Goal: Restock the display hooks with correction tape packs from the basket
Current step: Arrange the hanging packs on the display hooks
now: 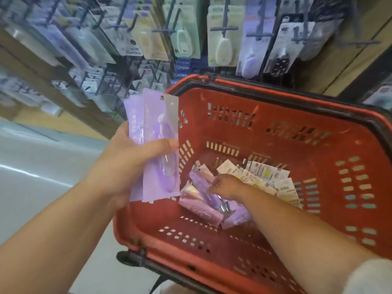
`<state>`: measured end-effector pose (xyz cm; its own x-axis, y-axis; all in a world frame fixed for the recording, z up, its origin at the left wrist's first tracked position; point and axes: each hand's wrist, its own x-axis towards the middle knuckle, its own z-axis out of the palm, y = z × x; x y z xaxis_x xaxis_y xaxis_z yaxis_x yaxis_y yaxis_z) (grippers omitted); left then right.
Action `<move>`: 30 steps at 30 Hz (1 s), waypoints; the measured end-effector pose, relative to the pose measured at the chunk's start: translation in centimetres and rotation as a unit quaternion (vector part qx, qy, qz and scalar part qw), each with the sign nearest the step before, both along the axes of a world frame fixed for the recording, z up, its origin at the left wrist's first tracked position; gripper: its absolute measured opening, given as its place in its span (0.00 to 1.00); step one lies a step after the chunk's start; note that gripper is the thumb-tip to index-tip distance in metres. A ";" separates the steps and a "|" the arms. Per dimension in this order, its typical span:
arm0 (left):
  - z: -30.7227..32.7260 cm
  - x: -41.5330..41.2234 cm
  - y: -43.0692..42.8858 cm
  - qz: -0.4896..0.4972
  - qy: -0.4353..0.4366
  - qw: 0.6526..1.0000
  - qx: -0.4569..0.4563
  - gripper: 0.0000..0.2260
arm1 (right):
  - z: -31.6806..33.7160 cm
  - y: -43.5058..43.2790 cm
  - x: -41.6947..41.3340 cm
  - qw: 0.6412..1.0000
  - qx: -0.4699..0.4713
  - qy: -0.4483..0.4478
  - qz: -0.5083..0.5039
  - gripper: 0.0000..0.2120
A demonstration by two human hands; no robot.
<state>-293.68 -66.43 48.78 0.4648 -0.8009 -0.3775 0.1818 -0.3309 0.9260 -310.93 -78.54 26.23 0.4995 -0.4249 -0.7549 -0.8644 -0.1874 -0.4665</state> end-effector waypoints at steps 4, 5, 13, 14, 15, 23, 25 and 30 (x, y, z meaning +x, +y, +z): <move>0.2 -0.1 0.9 0.024 -0.011 0.999 0.017 0.17 | -2.7 1.4 1.4 0.992 -0.095 0.024 0.085 0.18; 0.2 -0.2 1.1 0.029 -0.010 0.999 0.017 0.16 | -3.3 1.6 1.5 0.988 -0.118 0.025 0.094 0.21; -0.1 -0.1 1.0 0.047 -0.028 0.998 0.028 0.24 | -4.5 3.2 3.1 0.956 -0.230 0.005 0.183 0.26; -0.1 -0.1 1.0 0.045 -0.029 0.998 0.027 0.24 | -4.5 3.1 3.2 0.956 -0.231 0.014 0.183 0.25; -0.1 0.0 1.0 0.043 -0.029 0.998 0.026 0.23 | -4.9 2.9 3.2 0.958 -0.225 0.017 0.175 0.24; -0.2 0.2 1.2 0.027 0.001 1.000 -0.006 0.28 | -1.8 -0.2 2.1 0.985 -0.145 -0.078 0.051 0.18; 0.0 0.3 0.8 0.016 0.008 0.999 -0.032 0.19 | 1.1 -1.1 1.4 0.986 -0.100 -0.134 -0.008 0.17; 1.2 0.4 -0.8 -0.001 0.026 0.997 -0.074 0.22 | 9.8 -2.8 -0.6 0.960 -0.099 -0.238 -0.105 0.02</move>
